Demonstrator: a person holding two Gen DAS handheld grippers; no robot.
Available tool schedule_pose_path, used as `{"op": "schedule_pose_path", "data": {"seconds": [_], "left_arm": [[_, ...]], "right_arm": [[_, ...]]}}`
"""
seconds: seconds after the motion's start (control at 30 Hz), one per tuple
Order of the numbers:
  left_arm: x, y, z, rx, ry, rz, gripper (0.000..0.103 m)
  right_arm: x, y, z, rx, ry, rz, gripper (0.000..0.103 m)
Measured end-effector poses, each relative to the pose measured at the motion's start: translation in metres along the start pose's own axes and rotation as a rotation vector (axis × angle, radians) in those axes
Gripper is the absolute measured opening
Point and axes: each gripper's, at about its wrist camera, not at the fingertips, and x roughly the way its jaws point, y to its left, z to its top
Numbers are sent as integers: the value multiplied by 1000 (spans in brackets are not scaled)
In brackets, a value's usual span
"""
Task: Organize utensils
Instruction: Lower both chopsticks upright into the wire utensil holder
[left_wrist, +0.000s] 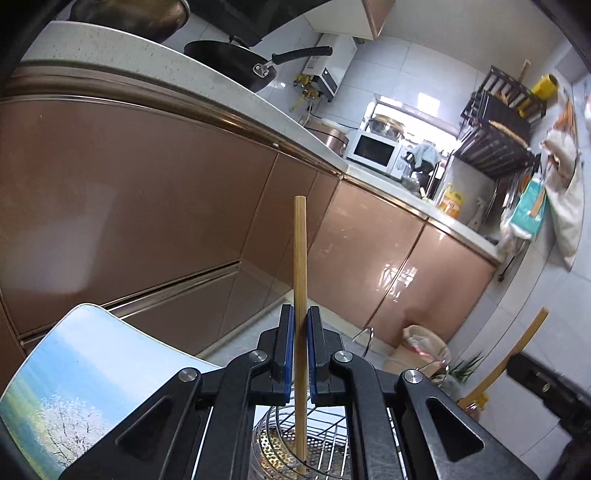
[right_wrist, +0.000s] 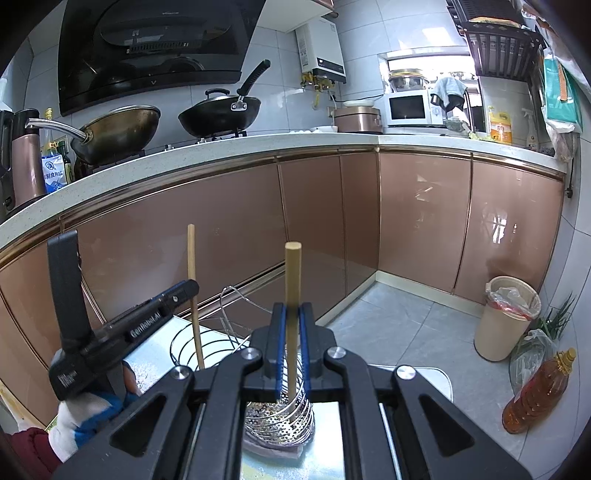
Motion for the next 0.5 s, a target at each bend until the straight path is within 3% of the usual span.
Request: {"op": "schedule_pose_path", "data": {"seconds": [0.27, 0.5], "left_arm": [[-6, -6, 8, 9, -29, -28, 6], [-20, -19, 24, 46, -120, -24, 6]], "right_arm": [[0, 0, -1, 3, -2, 4, 7], [1, -1, -1, 6, -3, 7, 7]]}}
